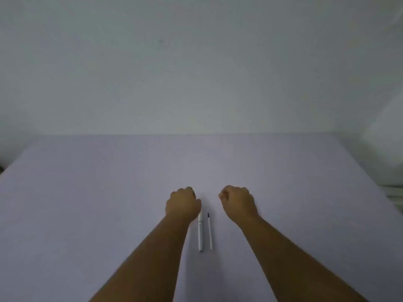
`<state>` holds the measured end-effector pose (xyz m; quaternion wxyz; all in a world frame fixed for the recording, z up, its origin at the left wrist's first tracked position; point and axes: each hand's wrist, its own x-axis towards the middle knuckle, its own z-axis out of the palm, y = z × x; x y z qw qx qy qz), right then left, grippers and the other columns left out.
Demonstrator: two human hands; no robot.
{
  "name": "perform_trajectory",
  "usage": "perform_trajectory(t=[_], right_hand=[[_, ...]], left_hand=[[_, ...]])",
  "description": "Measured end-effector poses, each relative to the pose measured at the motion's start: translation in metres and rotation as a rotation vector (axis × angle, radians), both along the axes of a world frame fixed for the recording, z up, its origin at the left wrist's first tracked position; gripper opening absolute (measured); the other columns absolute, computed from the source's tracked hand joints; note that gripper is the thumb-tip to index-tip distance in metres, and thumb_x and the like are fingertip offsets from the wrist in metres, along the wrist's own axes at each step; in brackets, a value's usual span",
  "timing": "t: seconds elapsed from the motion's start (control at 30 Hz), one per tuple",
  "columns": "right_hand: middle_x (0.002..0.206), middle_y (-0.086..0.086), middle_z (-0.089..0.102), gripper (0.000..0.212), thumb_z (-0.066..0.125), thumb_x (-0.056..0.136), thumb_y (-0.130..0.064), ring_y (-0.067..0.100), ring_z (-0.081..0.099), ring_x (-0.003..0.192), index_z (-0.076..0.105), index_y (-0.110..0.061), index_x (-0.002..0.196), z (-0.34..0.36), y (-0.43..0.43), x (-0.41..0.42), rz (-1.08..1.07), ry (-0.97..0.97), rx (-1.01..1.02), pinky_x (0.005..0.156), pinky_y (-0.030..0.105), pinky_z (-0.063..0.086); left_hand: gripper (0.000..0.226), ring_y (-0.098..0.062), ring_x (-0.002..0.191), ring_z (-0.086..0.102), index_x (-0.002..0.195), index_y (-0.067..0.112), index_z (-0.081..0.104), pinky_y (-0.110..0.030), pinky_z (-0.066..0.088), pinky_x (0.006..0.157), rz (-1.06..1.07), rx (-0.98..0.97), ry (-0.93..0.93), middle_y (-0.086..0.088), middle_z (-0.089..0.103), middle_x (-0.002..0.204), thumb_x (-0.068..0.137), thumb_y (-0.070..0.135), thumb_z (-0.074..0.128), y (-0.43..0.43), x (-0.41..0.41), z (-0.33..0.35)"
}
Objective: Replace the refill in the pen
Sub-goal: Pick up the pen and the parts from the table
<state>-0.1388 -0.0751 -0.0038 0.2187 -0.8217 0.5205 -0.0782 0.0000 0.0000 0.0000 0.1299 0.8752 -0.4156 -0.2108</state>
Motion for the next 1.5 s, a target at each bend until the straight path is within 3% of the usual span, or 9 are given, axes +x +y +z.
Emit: perform_trajectory(t=[0.2,0.5,0.67,0.8,0.93,1.07,1.23,1.3,1.5], right_hand=[[0.092,0.008,0.068,0.026,0.048,0.092,-0.033,0.025,0.054,0.095,0.065,-0.014,0.093,-0.047,0.015,-0.004,-0.040,0.009,0.125,0.077,0.038,0.050],[0.077,-0.001,0.064,0.018,0.056,0.089,-0.028,0.018,0.058,0.076,0.066,-0.013,0.084,-0.051,0.019,0.010,-0.060,-0.196,0.224,0.067,0.033,0.051],[0.062,-0.003,0.056,0.031,0.062,0.084,-0.041,0.011,0.049,0.059,0.059,-0.016,0.066,-0.035,0.018,0.028,-0.194,-0.366,0.503,0.053,0.022,0.036],[0.074,0.016,0.065,0.033,0.062,0.085,-0.036,0.019,0.055,0.067,0.068,-0.005,0.074,-0.022,0.014,0.033,-0.250,-0.451,0.578,0.062,0.030,0.042],[0.062,0.003,0.060,0.030,0.062,0.085,-0.034,0.015,0.052,0.058,0.069,-0.010,0.069,-0.018,0.011,0.034,-0.276,-0.503,0.661,0.061,0.029,0.045],[0.056,0.000,0.057,0.027,0.059,0.086,-0.028,0.013,0.051,0.051,0.067,-0.011,0.067,-0.018,-0.002,0.030,-0.569,-0.665,0.690,0.065,0.029,0.050],[0.077,0.012,0.068,0.028,0.058,0.087,-0.026,0.021,0.059,0.067,0.070,-0.001,0.088,-0.028,-0.008,0.007,-0.276,-0.330,0.576,0.074,0.038,0.051],[0.085,0.011,0.069,0.020,0.062,0.084,-0.024,0.021,0.059,0.073,0.068,-0.006,0.087,-0.039,0.002,0.001,-0.178,-0.159,0.482,0.069,0.031,0.047],[0.081,0.003,0.065,0.009,0.067,0.081,-0.020,0.026,0.062,0.081,0.063,-0.011,0.081,-0.061,0.023,-0.005,-0.168,-0.152,0.405,0.074,0.034,0.050]], left_hand=[[0.021,-0.019,0.072,0.058,0.084,0.016,0.058,-0.027,0.045,0.062,0.115,0.142,0.262,0.000,0.060,0.080,0.078,0.035,0.063,0.014,-0.013,-0.054],[0.019,-0.008,0.051,0.050,0.059,0.019,0.057,-0.020,0.036,0.045,0.203,0.015,0.377,0.005,0.055,0.057,0.076,0.026,0.062,0.018,-0.011,-0.056],[0.009,-0.001,0.058,0.052,0.079,0.022,0.061,-0.012,0.035,0.051,0.111,-0.176,0.420,0.013,0.058,0.066,0.081,0.029,0.066,0.025,-0.013,-0.045],[0.011,-0.007,0.062,0.054,0.079,0.023,0.062,-0.018,0.043,0.058,0.117,-0.186,0.530,0.009,0.059,0.067,0.082,0.032,0.067,0.027,-0.013,-0.035],[0.022,-0.016,0.061,0.053,0.073,0.015,0.066,-0.030,0.048,0.066,0.098,-0.117,0.621,-0.001,0.060,0.067,0.085,0.033,0.063,0.028,-0.008,-0.025],[0.028,-0.018,0.065,0.056,0.079,0.008,0.070,-0.031,0.050,0.069,0.082,-0.066,0.673,-0.006,0.065,0.074,0.085,0.035,0.064,0.036,-0.003,-0.021],[0.023,-0.023,0.078,0.067,0.086,0.008,0.068,-0.040,0.058,0.085,0.219,-0.159,0.756,-0.010,0.070,0.086,0.089,0.030,0.060,0.047,0.005,-0.025],[0.021,-0.021,0.076,0.070,0.091,0.011,0.065,-0.038,0.059,0.080,0.247,-0.177,0.808,-0.007,0.068,0.087,0.091,0.031,0.057,0.048,0.005,-0.025],[0.020,-0.017,0.068,0.068,0.095,0.018,0.060,-0.027,0.057,0.061,0.259,-0.196,0.825,-0.003,0.062,0.090,0.093,0.035,0.050,0.054,0.004,-0.026]])
